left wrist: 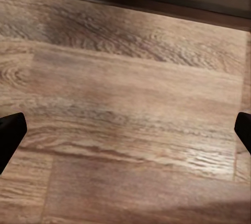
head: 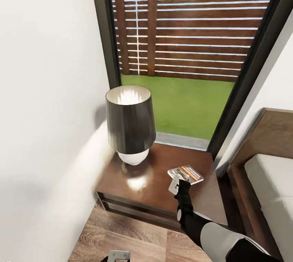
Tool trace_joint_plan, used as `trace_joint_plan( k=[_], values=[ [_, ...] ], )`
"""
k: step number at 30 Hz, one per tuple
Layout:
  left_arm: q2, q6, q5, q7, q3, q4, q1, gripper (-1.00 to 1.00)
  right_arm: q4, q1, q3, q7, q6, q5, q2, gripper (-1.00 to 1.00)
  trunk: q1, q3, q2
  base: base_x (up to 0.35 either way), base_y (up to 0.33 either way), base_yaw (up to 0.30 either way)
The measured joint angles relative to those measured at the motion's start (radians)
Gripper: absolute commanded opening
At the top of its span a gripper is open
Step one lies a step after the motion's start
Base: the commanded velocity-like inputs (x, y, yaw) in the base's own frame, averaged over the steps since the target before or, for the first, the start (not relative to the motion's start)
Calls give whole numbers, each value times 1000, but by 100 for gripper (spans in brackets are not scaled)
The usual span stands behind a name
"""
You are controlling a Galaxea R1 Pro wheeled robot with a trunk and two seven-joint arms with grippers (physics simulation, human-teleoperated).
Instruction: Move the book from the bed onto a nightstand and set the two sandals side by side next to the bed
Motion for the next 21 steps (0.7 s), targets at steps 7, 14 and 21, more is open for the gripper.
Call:
trace_joint_plan(
  k=[7,14,21],
  values=[
    [0,0,0,0,0,0,0,100,0,0,0,1,1,0,0,-100,27,-22,-49,0,0,0],
    [0,1,0,0,0,0,0,100,-2,0,9,-18,4,9,-1,-100,53,-44,-98,0,0,0],
    [0,0,0,0,0,0,0,100,-2,0,14,-39,2,11,-1,-100,69,-56,-126,0,0,0]
  ],
)
